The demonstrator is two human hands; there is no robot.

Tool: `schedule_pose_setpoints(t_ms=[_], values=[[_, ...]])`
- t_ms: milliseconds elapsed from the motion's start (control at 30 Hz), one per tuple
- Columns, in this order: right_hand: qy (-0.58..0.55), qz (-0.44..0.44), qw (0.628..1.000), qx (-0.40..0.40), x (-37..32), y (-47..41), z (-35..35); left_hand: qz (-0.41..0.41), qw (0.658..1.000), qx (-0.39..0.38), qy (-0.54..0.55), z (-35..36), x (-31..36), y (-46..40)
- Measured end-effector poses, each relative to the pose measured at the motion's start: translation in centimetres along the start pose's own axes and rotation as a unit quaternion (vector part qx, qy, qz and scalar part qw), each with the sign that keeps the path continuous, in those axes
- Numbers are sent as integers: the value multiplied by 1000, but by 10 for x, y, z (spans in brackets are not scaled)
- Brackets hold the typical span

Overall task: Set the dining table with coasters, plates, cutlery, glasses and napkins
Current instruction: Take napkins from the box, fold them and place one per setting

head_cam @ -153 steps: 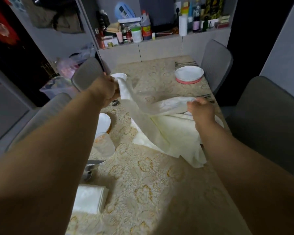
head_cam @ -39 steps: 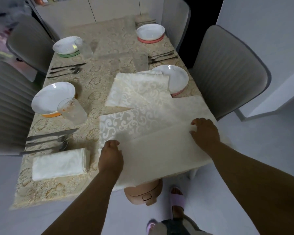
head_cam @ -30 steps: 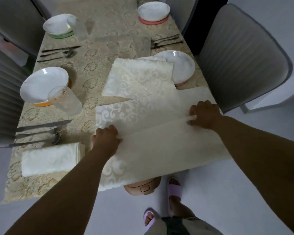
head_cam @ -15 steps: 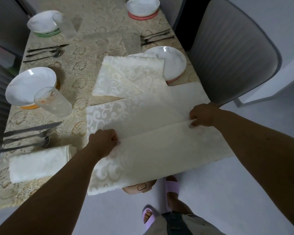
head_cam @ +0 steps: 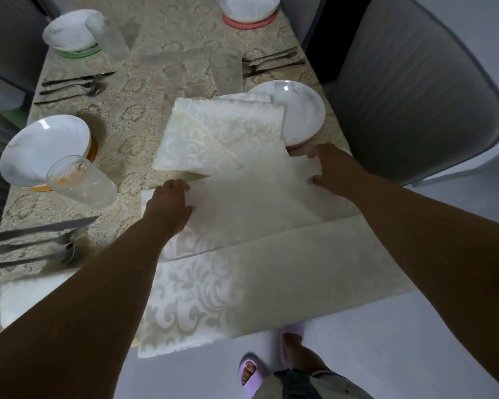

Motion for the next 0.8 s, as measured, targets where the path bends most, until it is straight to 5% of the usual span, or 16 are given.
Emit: schedule_pose_setpoints(t_ms=[133,433,533,667,800], values=[[-34,14,996,-81,7,-26,12,-8,999,-29,-19,5,-8,-31],[25,54,992,-108,11,-48,4,10,987,-74,-144,-9,-9,-50],[30,17,998,-59,0,-46,-13,-2,984,-33,-178,-28,-7,-48],[20,-56,994,87,-27,-42,-51,-35,991,99,-79,-71,-9,-44],[-2,-78,989,129,-43,-28,-72,-24,983,176,-36,-93,-12,-32]])
Point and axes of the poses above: each hand's wrist, its own y-axis away from the middle knuckle, its own z-axis out of the palm, x = y × z, the point moved 5 cm from there along -y, towards the middle knuckle, and after that the axes turned 13 degrees about -y, right-handed, at the moved point
